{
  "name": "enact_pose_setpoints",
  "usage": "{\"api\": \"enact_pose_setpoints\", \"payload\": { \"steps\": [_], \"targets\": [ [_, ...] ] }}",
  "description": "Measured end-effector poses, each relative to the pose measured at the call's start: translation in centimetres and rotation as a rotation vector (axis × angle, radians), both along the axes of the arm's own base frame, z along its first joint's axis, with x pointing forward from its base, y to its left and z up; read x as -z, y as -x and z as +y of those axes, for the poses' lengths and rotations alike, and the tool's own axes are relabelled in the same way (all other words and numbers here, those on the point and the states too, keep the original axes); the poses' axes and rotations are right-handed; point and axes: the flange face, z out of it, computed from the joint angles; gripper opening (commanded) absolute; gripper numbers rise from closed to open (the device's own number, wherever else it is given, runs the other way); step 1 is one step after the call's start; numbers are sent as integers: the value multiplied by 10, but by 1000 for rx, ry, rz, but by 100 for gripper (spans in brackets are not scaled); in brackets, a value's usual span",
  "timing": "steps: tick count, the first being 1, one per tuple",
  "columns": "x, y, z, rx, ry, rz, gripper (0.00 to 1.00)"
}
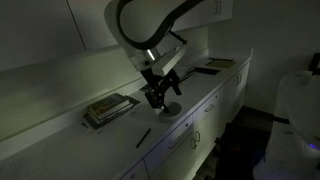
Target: Put the marker in the bowl
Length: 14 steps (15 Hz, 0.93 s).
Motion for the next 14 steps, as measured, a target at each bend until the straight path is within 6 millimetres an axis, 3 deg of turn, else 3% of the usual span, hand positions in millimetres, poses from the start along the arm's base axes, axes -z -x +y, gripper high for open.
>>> {"api": "enact_pose_setpoints", "payload": {
  "steps": [10, 12, 14],
  "targets": [
    [0, -2, 0, 37, 9, -18, 100],
    [7, -11, 2, 140, 25, -71, 100],
    [28, -29, 4, 242, 28, -123, 100]
  ]
}}
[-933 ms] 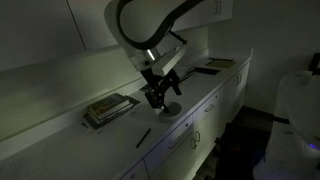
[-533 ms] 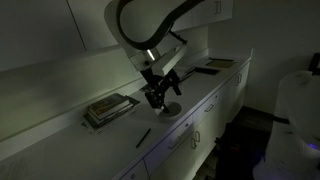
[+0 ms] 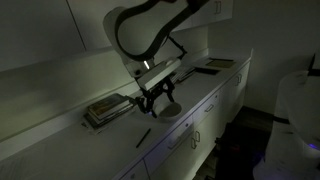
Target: Put the marker in the bowl
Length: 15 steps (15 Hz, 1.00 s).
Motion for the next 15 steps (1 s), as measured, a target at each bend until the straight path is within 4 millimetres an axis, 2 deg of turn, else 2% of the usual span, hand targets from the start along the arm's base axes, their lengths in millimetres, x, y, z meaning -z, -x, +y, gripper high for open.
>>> {"api": "enact_pose_setpoints", "payload": {
  "steps": [4, 6, 10, 15],
  "targets": [
    [66, -46, -14, 216, -14, -63, 100],
    [89, -69, -25, 325, -26, -93, 100],
    [116, -106, -39, 538, -48, -150, 100],
    [149, -130, -48, 798, -38, -220, 100]
  ]
}}
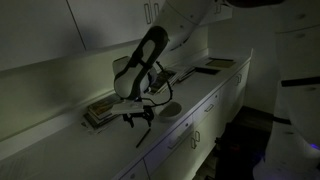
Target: Put the marker in the bowl
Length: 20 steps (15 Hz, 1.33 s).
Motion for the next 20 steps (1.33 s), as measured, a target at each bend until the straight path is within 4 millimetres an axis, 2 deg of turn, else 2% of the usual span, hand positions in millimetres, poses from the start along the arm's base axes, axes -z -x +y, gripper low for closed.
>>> {"api": "enact_pose_setpoints", "payload": {
  "steps": [8, 13, 14, 15, 16, 17, 20],
  "targets": [
    [45, -7, -23, 429, 73, -34, 100],
    [67, -4, -23, 475, 106, -5, 95],
    [70, -3, -22, 466, 113, -2, 85],
    [72, -3, -21, 458, 119, 0, 71],
    [74, -4, -21, 453, 123, 1, 69],
    [76, -4, -22, 448, 127, 2, 63],
    [78, -4, -22, 439, 135, 3, 39]
  ]
}}
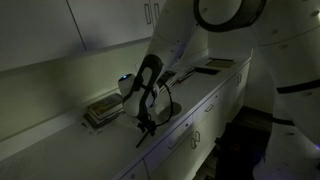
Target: Put the marker in the bowl
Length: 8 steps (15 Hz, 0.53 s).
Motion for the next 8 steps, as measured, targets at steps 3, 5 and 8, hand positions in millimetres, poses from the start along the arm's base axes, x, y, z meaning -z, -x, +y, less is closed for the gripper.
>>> {"api": "enact_pose_setpoints", "payload": {
  "steps": [3, 5, 8],
  "targets": [
    [1, 0, 0, -6, 4, 2, 15],
    [1, 0, 0, -9, 7, 2, 0],
    [1, 0, -1, -10, 9, 2, 3]
  ]
}}
